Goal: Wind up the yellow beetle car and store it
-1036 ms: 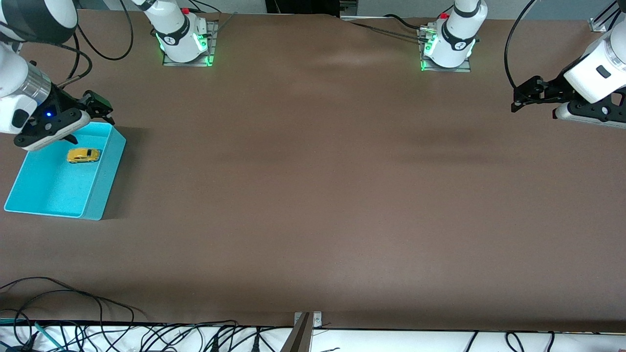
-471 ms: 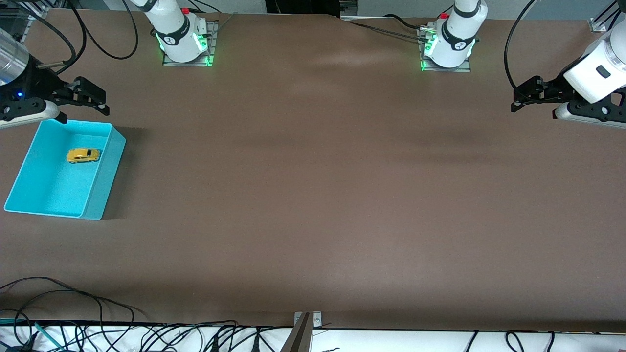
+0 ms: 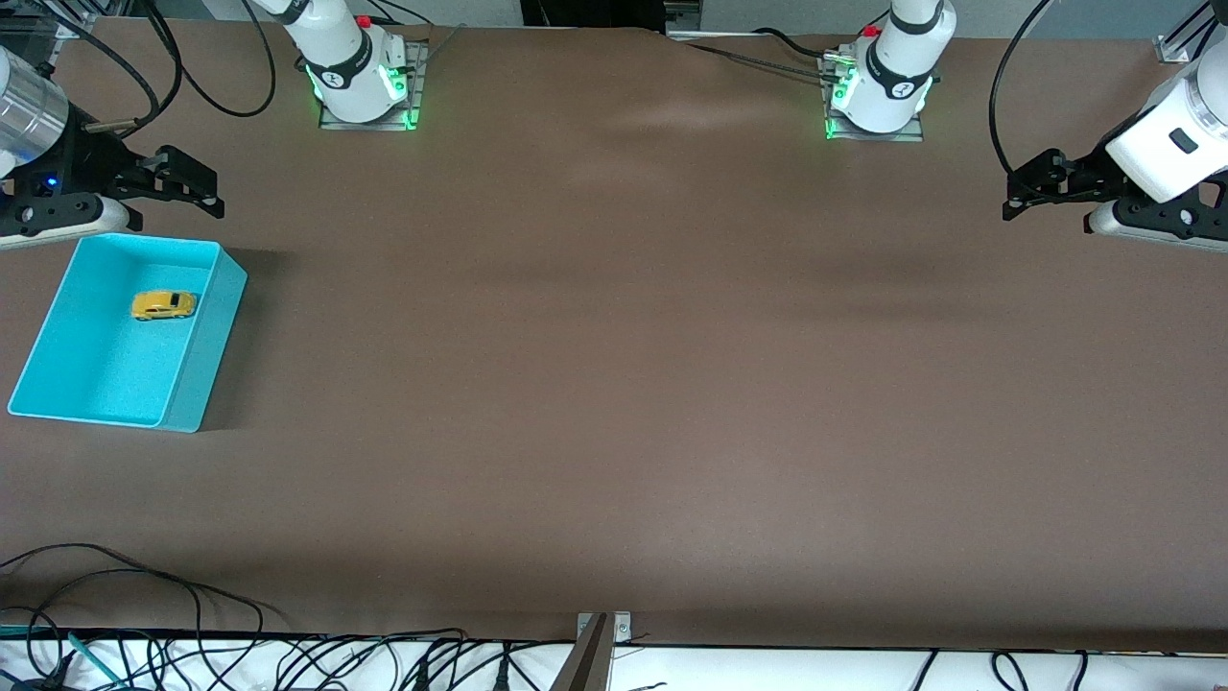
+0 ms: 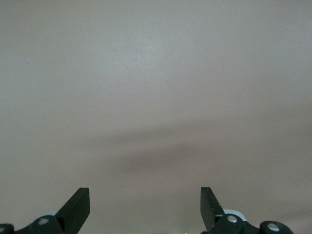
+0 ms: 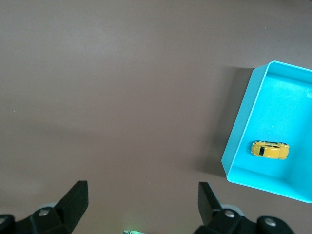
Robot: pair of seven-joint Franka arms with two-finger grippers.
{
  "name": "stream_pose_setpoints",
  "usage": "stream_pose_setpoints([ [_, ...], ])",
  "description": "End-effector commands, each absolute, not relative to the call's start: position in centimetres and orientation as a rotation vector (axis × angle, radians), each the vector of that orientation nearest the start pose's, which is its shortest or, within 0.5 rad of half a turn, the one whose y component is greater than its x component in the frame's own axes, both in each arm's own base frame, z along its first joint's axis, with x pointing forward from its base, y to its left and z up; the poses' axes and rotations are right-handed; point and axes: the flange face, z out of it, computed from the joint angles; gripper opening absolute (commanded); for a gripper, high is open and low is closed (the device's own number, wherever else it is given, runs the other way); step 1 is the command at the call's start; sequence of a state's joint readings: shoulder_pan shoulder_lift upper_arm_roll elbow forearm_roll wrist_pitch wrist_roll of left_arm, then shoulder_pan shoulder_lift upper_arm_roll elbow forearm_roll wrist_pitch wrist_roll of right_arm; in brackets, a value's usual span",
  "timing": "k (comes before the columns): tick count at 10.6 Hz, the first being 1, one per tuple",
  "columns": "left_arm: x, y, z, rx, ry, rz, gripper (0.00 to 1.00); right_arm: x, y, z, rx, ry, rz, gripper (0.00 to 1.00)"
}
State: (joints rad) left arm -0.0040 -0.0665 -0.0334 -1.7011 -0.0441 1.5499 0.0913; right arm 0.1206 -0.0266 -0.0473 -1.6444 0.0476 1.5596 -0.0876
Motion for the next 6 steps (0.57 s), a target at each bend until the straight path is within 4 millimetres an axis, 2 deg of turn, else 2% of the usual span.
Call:
stream_pose_setpoints([
  [1,52.49,-2.49,60.49,-3.198,0.206,0.134,1.00,54.39,4.53,61.28,-3.075,-0.239,0.085,1.00],
  [6,52.49,-2.49,60.49,-3.198,0.203,0.135,1.00,54.29,5.19,60.89,-3.177,-0.371,0.116,1.00],
])
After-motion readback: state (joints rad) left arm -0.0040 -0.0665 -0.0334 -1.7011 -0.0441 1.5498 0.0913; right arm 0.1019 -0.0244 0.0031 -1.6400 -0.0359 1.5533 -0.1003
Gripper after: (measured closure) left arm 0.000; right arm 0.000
